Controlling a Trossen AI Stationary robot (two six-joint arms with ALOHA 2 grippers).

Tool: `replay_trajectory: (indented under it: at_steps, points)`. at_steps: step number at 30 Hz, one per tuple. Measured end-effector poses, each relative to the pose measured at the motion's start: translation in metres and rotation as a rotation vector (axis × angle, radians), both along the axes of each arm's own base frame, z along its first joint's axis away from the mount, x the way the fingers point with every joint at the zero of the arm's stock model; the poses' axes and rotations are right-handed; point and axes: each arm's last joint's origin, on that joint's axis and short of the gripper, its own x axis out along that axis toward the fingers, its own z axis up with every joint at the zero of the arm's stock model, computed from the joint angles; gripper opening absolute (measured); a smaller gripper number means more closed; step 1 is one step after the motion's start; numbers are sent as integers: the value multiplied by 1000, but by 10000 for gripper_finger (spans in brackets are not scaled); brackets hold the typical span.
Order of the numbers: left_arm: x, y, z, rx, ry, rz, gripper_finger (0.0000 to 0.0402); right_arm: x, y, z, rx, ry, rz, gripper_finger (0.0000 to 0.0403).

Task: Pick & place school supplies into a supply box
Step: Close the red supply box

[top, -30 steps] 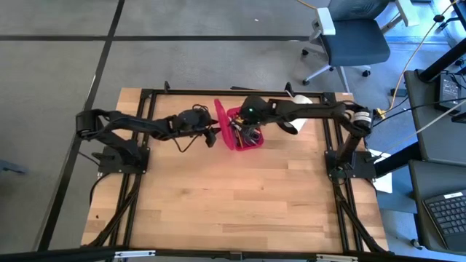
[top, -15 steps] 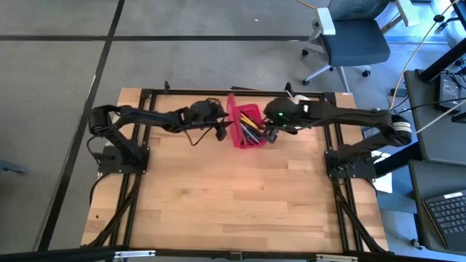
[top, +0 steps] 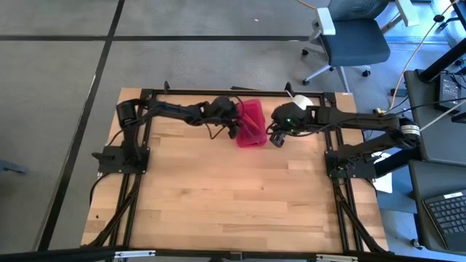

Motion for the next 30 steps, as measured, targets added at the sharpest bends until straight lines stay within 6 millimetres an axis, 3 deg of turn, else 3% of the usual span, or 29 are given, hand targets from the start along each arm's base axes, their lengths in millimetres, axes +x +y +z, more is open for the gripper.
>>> replay_trajectory:
  at_steps: [10,30]
  points:
    - [13,5,-1,44,82,-70,185,-2,0,-14,-8,24,16,138]
    - [7,13,-3,187,181,-228,187,-2,0,-14,-18,25,20,138]
